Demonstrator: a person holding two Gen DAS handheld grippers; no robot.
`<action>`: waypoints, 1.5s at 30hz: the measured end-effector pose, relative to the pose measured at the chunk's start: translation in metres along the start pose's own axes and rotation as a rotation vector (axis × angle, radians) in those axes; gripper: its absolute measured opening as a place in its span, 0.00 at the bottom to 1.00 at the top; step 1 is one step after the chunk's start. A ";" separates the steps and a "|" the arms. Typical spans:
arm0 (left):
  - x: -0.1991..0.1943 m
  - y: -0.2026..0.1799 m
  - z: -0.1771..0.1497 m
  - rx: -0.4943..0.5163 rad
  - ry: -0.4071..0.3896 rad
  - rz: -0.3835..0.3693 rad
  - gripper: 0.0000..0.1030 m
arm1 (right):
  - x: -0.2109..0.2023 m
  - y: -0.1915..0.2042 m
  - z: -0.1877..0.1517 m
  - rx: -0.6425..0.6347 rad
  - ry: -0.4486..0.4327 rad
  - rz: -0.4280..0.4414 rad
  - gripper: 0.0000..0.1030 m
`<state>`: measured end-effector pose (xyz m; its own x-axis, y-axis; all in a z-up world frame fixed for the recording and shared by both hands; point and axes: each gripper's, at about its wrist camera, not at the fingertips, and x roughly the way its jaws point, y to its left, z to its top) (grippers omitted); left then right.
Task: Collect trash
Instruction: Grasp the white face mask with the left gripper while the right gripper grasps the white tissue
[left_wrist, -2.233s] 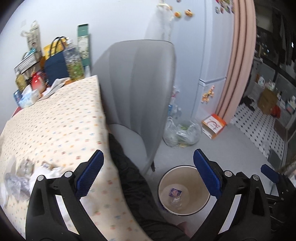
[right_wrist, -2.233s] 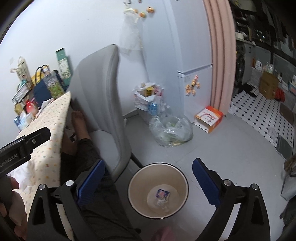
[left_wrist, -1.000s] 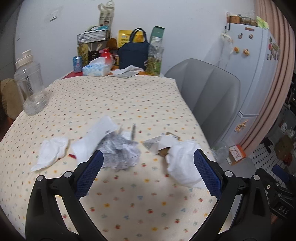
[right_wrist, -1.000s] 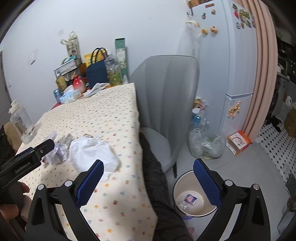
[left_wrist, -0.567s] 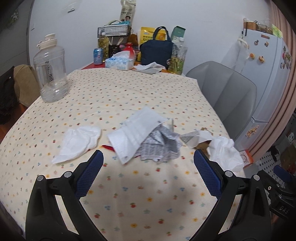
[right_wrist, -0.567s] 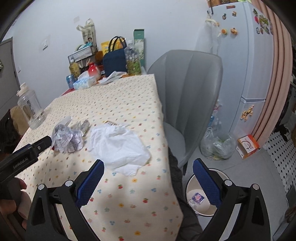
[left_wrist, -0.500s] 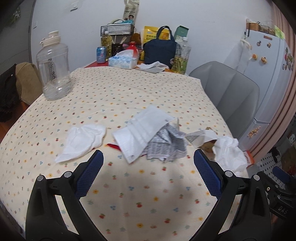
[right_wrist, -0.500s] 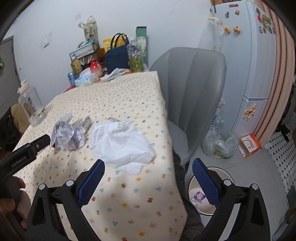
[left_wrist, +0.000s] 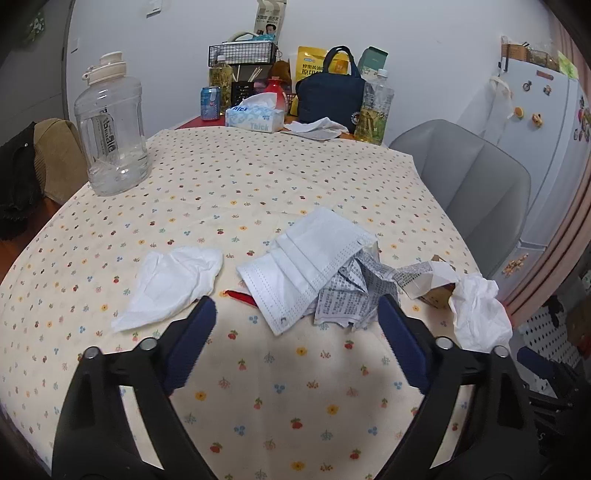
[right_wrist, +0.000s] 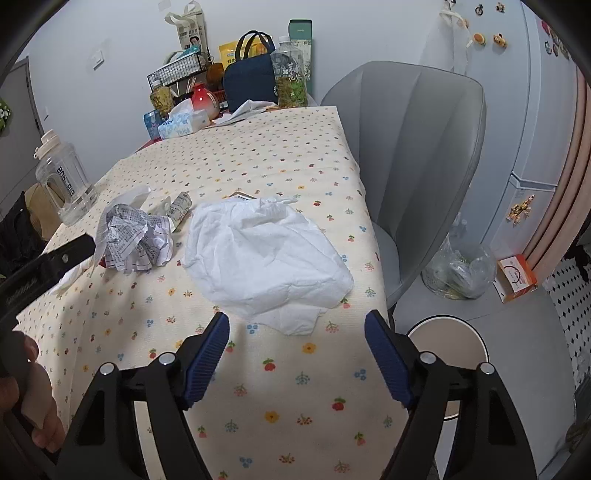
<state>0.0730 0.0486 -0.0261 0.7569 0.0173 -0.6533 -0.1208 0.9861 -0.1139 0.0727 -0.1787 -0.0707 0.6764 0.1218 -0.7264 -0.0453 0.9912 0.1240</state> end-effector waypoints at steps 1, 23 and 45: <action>0.002 0.000 0.001 0.000 0.004 0.002 0.75 | 0.001 0.000 0.001 0.000 0.001 0.002 0.70; 0.034 0.012 -0.001 -0.026 0.077 0.023 0.03 | 0.021 0.012 0.008 -0.030 0.024 0.014 0.36; -0.026 -0.036 0.024 0.027 -0.081 -0.019 0.02 | -0.058 -0.006 0.027 -0.001 -0.140 0.045 0.04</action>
<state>0.0735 0.0169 0.0131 0.8086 0.0106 -0.5883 -0.0891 0.9905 -0.1046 0.0534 -0.1934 -0.0115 0.7693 0.1583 -0.6189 -0.0786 0.9849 0.1541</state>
